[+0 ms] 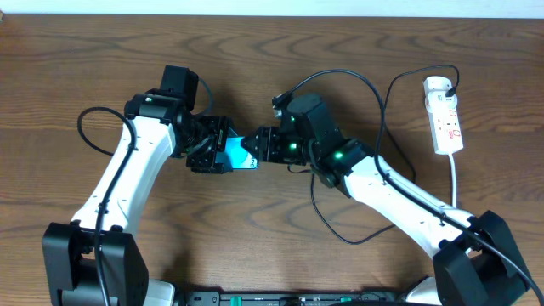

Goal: Plug charger to phone and switch on socket

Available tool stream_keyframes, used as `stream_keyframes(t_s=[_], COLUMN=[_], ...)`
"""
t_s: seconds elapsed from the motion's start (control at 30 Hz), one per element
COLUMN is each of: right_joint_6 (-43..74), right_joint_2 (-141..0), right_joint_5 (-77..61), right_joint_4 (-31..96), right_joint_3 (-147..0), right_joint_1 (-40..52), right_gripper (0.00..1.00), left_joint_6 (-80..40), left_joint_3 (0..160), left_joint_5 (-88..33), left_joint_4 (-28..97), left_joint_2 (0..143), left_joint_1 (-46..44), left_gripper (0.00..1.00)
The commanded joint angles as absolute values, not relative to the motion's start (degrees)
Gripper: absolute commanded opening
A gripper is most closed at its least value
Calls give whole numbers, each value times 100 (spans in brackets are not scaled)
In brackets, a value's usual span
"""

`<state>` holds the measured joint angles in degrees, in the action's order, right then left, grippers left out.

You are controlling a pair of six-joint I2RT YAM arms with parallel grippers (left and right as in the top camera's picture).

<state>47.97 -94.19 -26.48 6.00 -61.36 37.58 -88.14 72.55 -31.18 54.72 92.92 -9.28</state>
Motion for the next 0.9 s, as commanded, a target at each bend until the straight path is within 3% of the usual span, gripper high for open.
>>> stream_keyframes(t_s=[0.0,0.2,0.87], right_joint_6=[4772,4772,4772], right_joint_2=[-9463,-9463,-9463], right_joint_5=[-2512,-2445,-2410], right_joint_4=[622,676,733], right_joint_3=[-6224,-6224,-6224], right_joint_1=[3798,3798,3800], right_gripper=[40,40,24], left_joint_6=[-9015,-9100,-9100], left_joint_3=[7271,7271,7271], left_joint_5=[-2969,-2886,-3048], left_joint_4=[5485,5393,5371], left_joint_2=[9290,9290,9290], left_joint_1=[-1031,-1151,-1151], left_gripper=[7,7,7])
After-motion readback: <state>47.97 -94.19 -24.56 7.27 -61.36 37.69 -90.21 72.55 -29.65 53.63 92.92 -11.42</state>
